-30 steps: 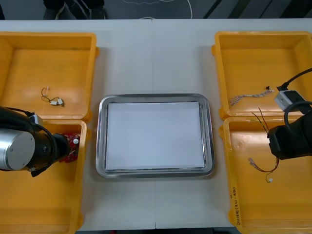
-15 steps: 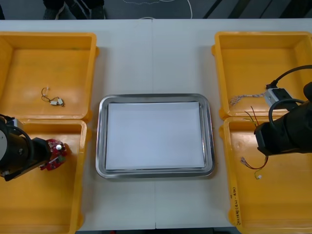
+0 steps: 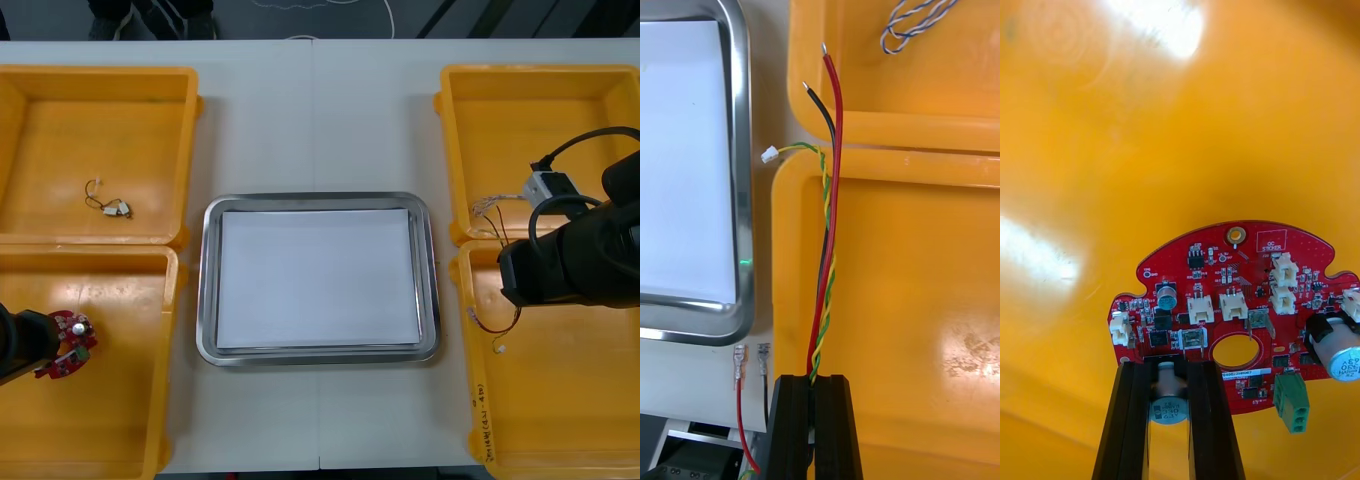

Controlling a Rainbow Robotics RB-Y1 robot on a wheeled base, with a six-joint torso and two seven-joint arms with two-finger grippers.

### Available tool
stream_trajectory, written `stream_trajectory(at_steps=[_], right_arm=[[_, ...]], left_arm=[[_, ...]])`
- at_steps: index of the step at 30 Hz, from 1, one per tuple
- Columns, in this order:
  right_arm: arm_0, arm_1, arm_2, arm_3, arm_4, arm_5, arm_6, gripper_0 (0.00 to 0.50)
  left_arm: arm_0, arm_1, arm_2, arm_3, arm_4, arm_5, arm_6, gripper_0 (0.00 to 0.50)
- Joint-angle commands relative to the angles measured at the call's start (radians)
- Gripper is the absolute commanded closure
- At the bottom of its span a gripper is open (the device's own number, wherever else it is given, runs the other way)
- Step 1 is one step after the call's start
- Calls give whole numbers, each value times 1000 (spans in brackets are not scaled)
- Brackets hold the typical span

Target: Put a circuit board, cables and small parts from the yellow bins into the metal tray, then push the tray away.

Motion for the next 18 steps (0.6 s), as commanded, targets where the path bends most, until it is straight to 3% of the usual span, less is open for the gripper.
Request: stream_trajectory(at_steps=[1,18], right_arm=[[-33,31,12,-17,18,5,-8,500],[-33,12,35,-17,22,5,20,500]], left_arm=[[60,31,23,-36,15,-29,-65,500],[83,-30,17,-22,1,-112,-99,500]])
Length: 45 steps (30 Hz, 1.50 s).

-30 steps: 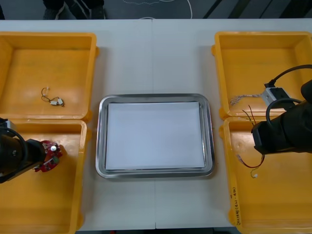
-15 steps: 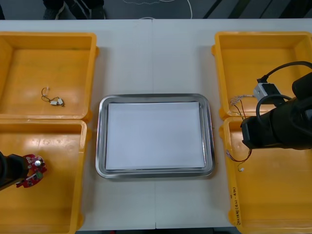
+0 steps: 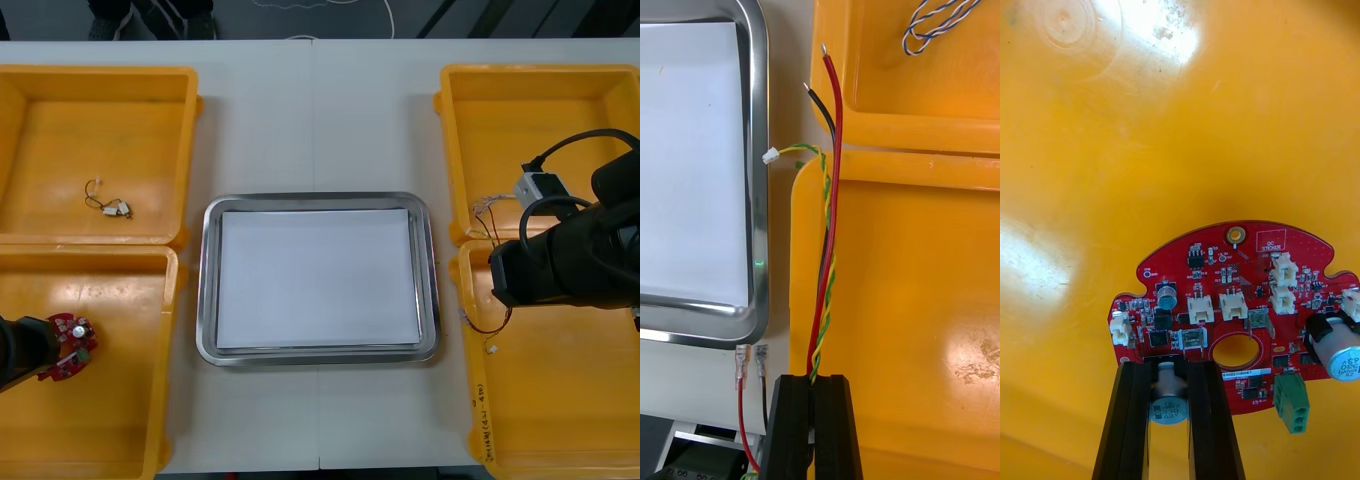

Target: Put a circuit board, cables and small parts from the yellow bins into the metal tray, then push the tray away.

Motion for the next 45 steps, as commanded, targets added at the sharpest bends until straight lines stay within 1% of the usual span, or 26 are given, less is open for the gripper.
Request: stream_trajectory(at_steps=[1,10,13,15,18,20,21,23,24,26,28,33,37,42,45], right_arm=[[-27,-14,18,-17,2,5,20,500],[-27,-20,18,-17,-3,5,24,500],[-27,-22,18,-17,-3,5,24,500],[-27,-22,18,-17,-4,5,24,500],[-27,-25,18,-17,-6,5,22,500],[-27,-26,18,-17,-9,5,24,500],[-27,-26,18,-17,-9,5,24,500],[-27,-28,18,-17,-11,5,24,500],[-27,-29,18,-17,-12,5,24,500],[-27,-29,18,-18,-12,5,20,500],[-27,-29,18,-18,-14,5,19,500],[-27,-29,18,-17,-14,5,19,500],[-27,-29,18,-18,-14,5,17,500],[-27,-29,18,-18,-14,5,17,500],[-27,-29,18,-18,-14,5,17,500]], left_arm=[[28,-24,16,-22,-10,-11,-102,500],[28,-24,-13,-17,-19,-14,-104,500],[26,-24,-21,-17,-22,-14,-104,471],[26,-24,-21,-16,-22,-16,-104,410],[26,-24,-21,-17,-20,-16,-104,344],[28,-24,-21,-17,-20,-16,-107,274],[26,-24,-21,-16,-19,-16,-108,261],[26,-24,-21,-17,-19,-16,-110,182],[26,-24,-21,-17,-19,-16,-111,160],[26,-24,-22,-17,-17,-16,-113,44],[20,-24,-21,-19,-16,-14,-111,0],[-6,-24,-17,-45,-7,-4,-98,0],[-34,-24,-14,-85,0,41,-76,0],[-61,-24,-36,-135,-8,107,22,0],[-69,-24,-62,-143,-20,119,65,0]])
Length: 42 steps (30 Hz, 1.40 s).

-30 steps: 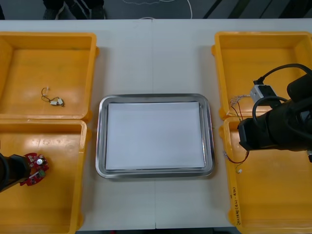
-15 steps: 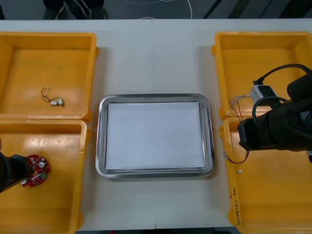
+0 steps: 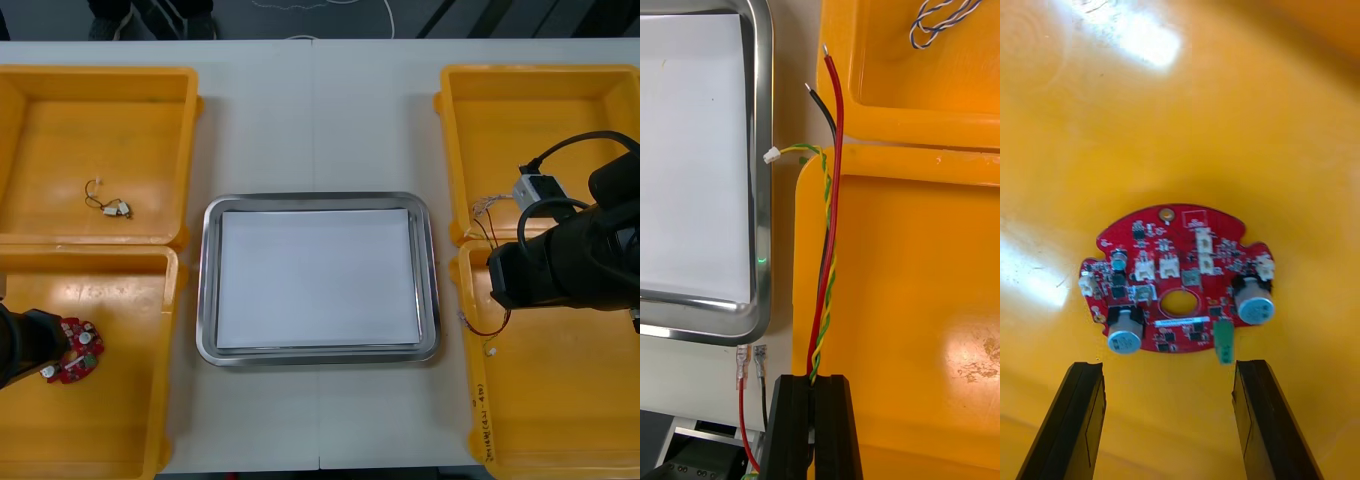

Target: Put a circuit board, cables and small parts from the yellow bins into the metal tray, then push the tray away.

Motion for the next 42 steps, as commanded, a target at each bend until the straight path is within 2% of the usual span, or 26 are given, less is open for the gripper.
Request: stream_trajectory(at_steps=[1,11,18,42], right_arm=[[-27,-29,12,-18,-8,5,17,500],[-27,-29,12,-18,-10,5,14,500],[-27,-29,12,-18,-10,5,14,500],[-27,-29,12,-18,-11,5,11,500]], left_arm=[[-43,-13,-60,-50,-18,26,85,0],[-57,-14,-184,-38,-120,24,188,0],[-56,-77,-183,4,-150,0,191,0],[10,-77,-138,36,-143,-120,139,0]])
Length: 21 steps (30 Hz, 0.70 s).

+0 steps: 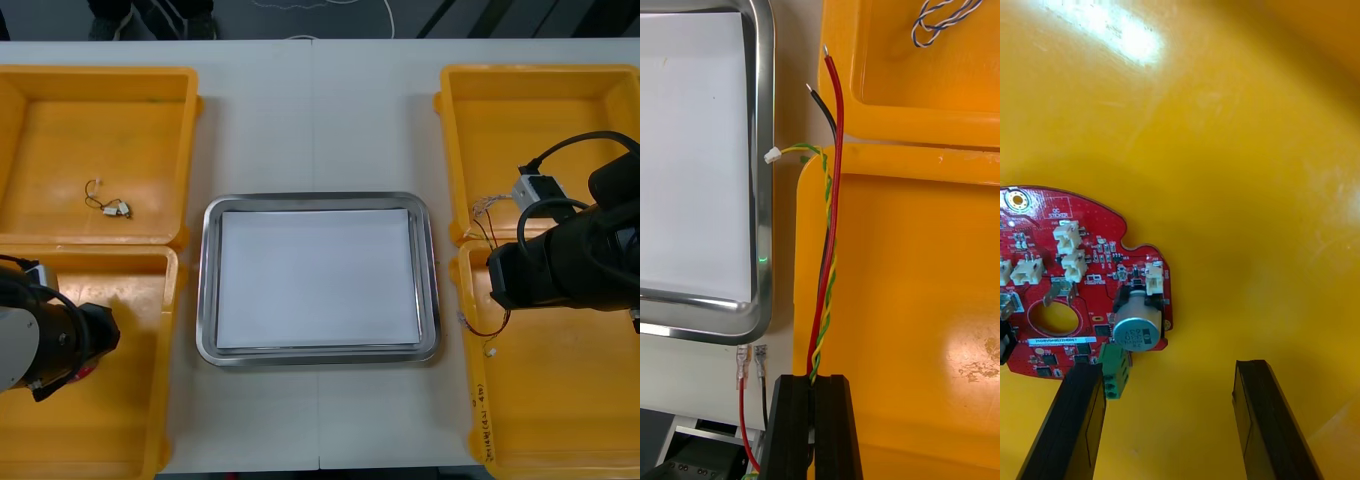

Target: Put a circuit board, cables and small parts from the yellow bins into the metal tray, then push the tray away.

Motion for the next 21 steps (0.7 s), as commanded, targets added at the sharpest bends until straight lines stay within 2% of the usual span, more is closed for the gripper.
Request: stream_trajectory(at_steps=[1,21], right_arm=[[-27,-28,12,-18,-8,5,11,500],[-27,-28,12,-18,-9,5,11,500]], left_arm=[[41,-13,42,-13,5,-17,-17,0],[104,-13,47,-5,23,-96,-57,0]])
